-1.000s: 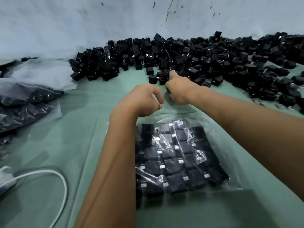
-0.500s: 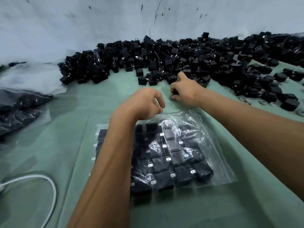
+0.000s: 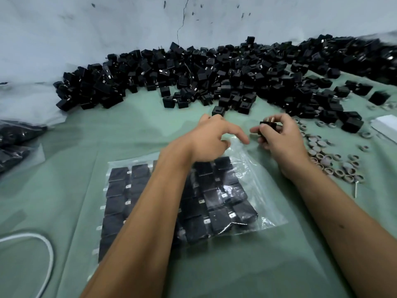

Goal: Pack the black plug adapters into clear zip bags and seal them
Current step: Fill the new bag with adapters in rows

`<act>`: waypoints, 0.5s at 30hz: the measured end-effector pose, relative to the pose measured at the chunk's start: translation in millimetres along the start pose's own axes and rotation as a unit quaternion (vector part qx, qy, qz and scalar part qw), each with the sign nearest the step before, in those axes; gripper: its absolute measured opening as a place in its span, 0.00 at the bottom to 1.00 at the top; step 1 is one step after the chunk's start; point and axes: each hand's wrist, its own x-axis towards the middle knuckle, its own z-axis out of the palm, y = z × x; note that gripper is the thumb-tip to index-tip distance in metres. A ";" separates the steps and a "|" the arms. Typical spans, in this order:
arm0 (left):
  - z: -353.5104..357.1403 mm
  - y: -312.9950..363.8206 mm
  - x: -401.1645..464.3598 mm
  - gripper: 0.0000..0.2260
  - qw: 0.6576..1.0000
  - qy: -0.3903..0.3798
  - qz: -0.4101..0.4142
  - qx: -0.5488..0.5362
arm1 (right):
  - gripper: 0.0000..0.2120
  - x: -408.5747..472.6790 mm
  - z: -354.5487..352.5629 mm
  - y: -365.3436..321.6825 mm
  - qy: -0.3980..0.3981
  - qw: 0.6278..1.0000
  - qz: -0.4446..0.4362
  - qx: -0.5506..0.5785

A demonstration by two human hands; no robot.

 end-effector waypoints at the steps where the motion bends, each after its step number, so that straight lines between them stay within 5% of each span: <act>1: 2.8 3.0 0.8 0.25 1.000 -0.009 0.004 0.010 | 0.05 -0.1 -1.8 1.3 -0.001 1.000 -0.007 -0.005; 5: 10.6 9.3 3.4 0.28 0.999 -0.021 0.005 0.032 | 0.08 -3.1 -5.2 -4.6 -0.052 0.998 -0.020 0.011; 15: -4.0 4.3 0.8 0.13 0.999 0.013 0.035 0.037 | 0.09 -7.5 -27.3 -25.1 -0.262 0.964 0.034 -0.010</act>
